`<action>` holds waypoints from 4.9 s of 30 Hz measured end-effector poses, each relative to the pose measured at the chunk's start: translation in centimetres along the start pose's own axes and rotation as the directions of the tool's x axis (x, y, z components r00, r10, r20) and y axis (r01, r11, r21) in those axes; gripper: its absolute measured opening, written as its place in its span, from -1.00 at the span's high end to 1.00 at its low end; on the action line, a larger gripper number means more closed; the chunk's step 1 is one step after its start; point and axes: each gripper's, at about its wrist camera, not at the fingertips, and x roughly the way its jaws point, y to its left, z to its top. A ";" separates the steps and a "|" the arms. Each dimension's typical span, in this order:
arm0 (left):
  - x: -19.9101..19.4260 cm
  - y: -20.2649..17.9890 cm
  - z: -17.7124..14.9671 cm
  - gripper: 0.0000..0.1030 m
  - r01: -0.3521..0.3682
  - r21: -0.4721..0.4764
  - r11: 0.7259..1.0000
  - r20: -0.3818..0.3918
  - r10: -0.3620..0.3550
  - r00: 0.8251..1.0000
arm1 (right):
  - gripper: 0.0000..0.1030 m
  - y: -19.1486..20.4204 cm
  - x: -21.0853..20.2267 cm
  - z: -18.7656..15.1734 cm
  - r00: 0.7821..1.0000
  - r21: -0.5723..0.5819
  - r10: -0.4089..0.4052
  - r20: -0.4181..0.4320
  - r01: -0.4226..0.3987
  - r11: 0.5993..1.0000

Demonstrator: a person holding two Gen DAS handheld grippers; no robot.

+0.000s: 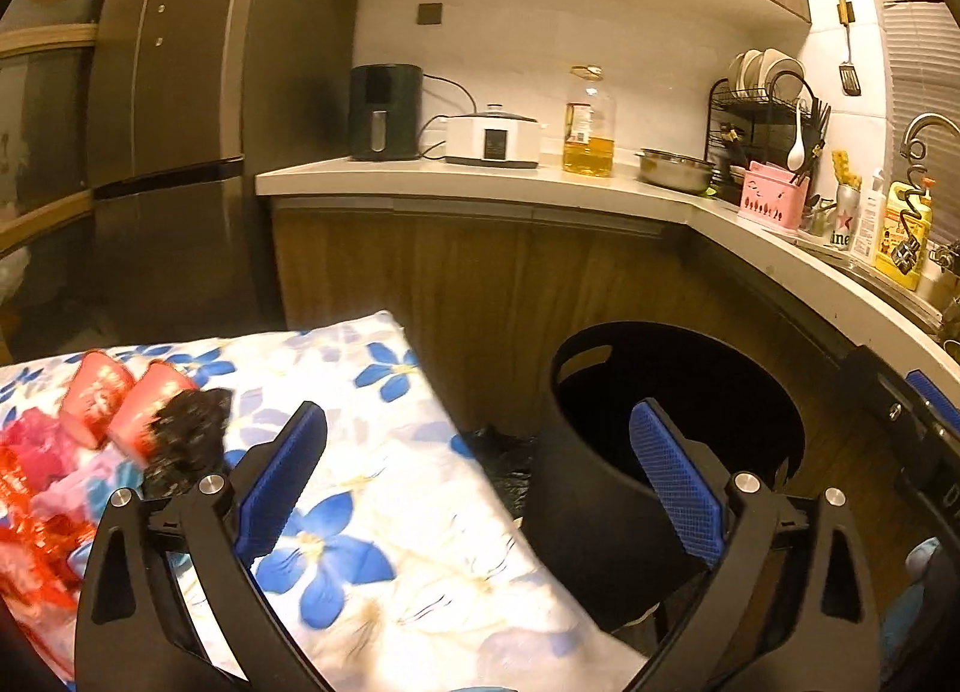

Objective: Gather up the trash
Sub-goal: 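Open both tools to drop the glove and bag into the bin, then grasp a red printed bag with the left tool while the right tool grasps another red bag, then carry both red printed bags over the black bin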

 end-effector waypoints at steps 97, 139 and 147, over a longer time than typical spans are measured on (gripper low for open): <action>-19.8 34.5 -12.7 -0.88 -0.510 -0.402 0.760 -0.082 0.525 0.847 | 0.87 33.5 -7.8 -17.8 0.706 -0.079 0.598 -0.380 -0.668 0.740; -19.4 27.0 -8.2 0.86 -0.347 -0.316 0.883 -0.023 0.359 0.933 | 0.96 24.7 -12.5 -10.4 0.782 -0.115 0.600 -0.170 -0.620 0.776; -17.5 23.1 -6.4 0.86 -0.278 -0.269 0.922 0.001 0.289 0.957 | 0.97 21.4 -12.0 -8.6 0.817 -0.107 0.563 -0.126 -0.575 0.811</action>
